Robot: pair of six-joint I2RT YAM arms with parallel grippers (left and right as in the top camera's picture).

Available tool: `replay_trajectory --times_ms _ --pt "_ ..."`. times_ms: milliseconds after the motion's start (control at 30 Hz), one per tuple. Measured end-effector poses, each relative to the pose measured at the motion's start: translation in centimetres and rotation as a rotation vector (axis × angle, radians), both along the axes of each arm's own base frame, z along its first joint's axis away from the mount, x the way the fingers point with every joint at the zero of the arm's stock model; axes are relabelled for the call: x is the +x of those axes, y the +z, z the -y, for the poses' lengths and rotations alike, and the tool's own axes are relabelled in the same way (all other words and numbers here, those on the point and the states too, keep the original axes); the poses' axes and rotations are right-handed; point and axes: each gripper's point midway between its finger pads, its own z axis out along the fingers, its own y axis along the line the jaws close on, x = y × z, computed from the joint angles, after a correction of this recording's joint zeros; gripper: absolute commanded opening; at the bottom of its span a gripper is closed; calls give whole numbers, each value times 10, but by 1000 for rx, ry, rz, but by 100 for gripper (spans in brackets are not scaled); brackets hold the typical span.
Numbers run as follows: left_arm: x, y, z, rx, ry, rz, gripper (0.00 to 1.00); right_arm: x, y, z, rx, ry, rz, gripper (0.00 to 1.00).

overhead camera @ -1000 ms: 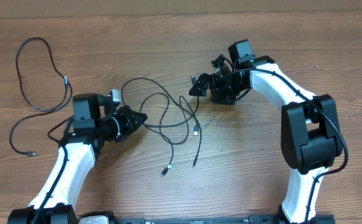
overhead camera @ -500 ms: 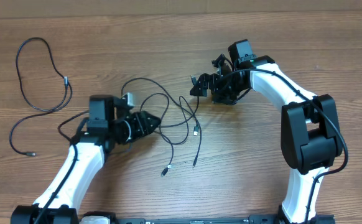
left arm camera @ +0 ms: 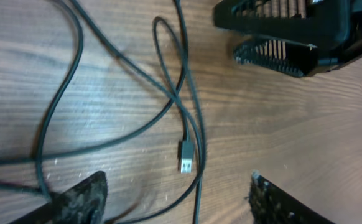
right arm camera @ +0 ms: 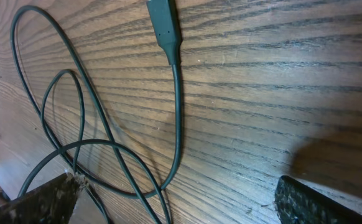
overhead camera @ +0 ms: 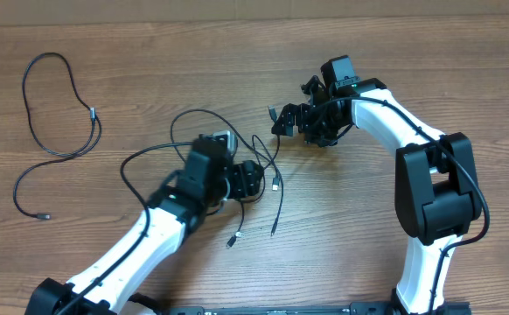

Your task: Untangle cables

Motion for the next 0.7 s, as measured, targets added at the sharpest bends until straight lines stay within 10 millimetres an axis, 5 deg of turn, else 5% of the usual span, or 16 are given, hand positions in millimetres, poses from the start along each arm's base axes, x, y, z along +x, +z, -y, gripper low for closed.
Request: replay_trajectory --times_ms 267,500,567,700 --pt "16 16 15 50 55 161 77 0 0 0 0 0 0 100" --pt "27 -11 15 85 92 138 75 0 0 0 0 0 0 100" --pt "28 -22 15 99 95 118 67 0 0 0 0 0 0 100" --pt "28 -35 14 116 99 95 35 0 0 0 -1 -1 0 100"
